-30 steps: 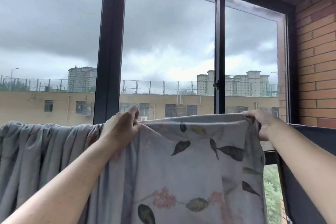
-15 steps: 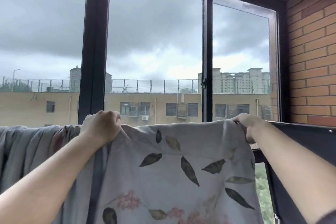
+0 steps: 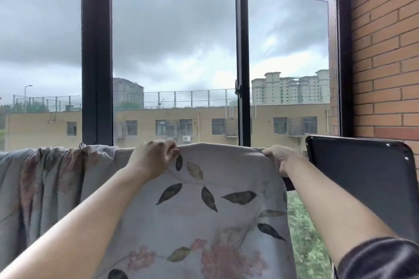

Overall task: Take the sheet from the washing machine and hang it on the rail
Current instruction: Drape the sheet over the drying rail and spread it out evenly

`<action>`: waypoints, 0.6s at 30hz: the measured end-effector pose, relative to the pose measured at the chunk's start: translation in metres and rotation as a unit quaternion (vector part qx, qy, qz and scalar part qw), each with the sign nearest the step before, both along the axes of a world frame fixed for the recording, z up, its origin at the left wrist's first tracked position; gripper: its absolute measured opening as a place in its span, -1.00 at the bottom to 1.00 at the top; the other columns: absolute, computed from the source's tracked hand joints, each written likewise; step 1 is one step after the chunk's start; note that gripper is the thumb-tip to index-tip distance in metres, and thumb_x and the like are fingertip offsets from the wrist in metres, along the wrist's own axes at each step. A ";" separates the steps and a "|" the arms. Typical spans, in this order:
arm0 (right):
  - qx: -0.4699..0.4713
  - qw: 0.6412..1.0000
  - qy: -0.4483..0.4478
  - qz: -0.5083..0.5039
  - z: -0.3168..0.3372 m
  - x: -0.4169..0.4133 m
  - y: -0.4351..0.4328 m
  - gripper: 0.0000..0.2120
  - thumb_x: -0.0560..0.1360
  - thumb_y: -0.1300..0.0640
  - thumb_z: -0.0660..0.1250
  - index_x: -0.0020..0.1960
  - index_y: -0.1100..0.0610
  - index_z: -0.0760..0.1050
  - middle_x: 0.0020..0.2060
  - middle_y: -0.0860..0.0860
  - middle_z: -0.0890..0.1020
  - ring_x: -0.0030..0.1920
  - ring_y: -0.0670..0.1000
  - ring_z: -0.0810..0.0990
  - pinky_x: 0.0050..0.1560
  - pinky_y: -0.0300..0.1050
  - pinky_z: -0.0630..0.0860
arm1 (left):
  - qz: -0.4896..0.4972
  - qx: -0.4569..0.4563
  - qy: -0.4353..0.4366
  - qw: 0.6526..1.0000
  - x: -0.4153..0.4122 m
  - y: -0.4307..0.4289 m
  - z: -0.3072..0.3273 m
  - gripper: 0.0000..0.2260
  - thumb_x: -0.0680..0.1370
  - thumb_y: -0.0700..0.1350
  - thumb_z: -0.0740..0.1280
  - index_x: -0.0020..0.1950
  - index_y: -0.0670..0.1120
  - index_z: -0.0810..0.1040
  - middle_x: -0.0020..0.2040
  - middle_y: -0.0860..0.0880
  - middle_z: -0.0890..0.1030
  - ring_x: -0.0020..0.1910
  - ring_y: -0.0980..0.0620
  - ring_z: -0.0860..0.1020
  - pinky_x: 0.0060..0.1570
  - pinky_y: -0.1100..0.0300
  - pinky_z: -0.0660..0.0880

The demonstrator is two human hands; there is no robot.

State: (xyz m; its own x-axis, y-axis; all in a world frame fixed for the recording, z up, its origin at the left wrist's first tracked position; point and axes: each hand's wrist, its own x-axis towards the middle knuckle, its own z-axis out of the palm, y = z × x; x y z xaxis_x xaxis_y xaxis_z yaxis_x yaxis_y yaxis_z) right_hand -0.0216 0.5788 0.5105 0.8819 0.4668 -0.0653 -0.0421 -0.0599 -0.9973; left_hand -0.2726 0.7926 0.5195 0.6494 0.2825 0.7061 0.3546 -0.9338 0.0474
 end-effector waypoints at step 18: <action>0.306 0.924 0.097 0.207 -0.037 -0.035 0.001 -0.71 0.56 0.17 0.12 0.13 0.31 0.49 -0.12 0.20 0.67 -0.15 0.11 0.66 -0.08 -0.07 0.53 | 0.068 -0.001 -0.020 0.997 0.005 -0.009 -0.011 -0.81 0.63 0.01 0.05 -0.01 0.03 0.43 0.02 -0.02 0.59 0.05 -0.09 0.48 0.15 0.00 0.22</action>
